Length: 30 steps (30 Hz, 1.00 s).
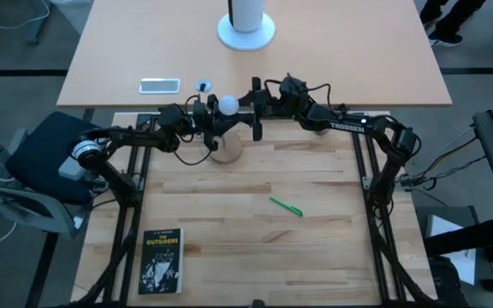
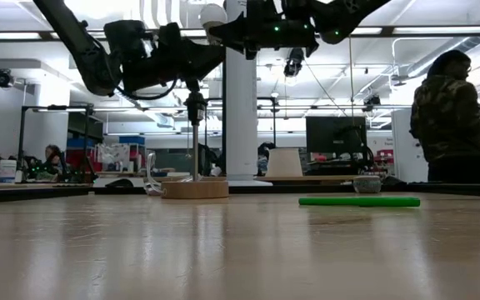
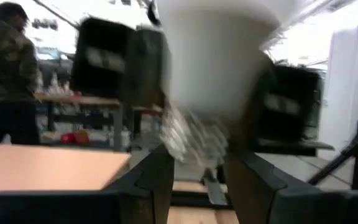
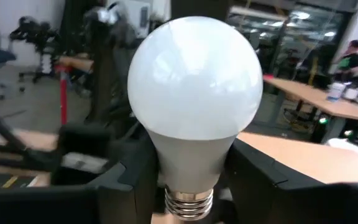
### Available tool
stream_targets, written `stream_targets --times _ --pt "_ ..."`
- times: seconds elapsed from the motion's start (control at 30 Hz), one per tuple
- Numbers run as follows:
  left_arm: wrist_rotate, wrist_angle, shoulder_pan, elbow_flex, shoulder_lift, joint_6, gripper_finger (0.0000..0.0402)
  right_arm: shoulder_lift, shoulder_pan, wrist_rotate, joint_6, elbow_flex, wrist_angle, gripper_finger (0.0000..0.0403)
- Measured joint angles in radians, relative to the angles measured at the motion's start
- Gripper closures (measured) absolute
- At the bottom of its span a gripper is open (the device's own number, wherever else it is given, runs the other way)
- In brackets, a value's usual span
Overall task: Screw lightbulb
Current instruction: Insert the lightbulb into the lamp
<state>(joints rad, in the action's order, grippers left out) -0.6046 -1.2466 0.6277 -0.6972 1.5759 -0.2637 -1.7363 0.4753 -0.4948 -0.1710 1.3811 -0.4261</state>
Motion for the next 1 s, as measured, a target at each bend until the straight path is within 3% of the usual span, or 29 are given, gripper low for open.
stream_targets --times 0.3,0.47,0.57,0.73,1.0 --pt "-0.029 0.019 0.009 0.000 -0.051 -0.002 0.0277 0.000 0.079 -0.120 0.183 0.000 -0.110 0.0250" --pt "-0.007 0.234 0.044 0.001 -0.169 0.076 0.0285 0.000 0.103 -0.161 0.219 -0.002 -0.121 0.0258" --pt "0.080 0.447 0.049 0.000 -0.282 0.213 0.0310 -0.012 0.102 -0.166 0.223 -0.009 -0.132 0.0260" --pt "0.241 0.730 0.051 0.001 -0.447 0.397 0.0390 -0.094 0.098 -0.190 0.291 -0.014 -0.258 0.0260" --pt "0.388 0.723 0.050 0.059 -0.547 0.439 0.0400 -0.284 0.099 -0.203 0.495 -0.015 -0.633 0.0265"
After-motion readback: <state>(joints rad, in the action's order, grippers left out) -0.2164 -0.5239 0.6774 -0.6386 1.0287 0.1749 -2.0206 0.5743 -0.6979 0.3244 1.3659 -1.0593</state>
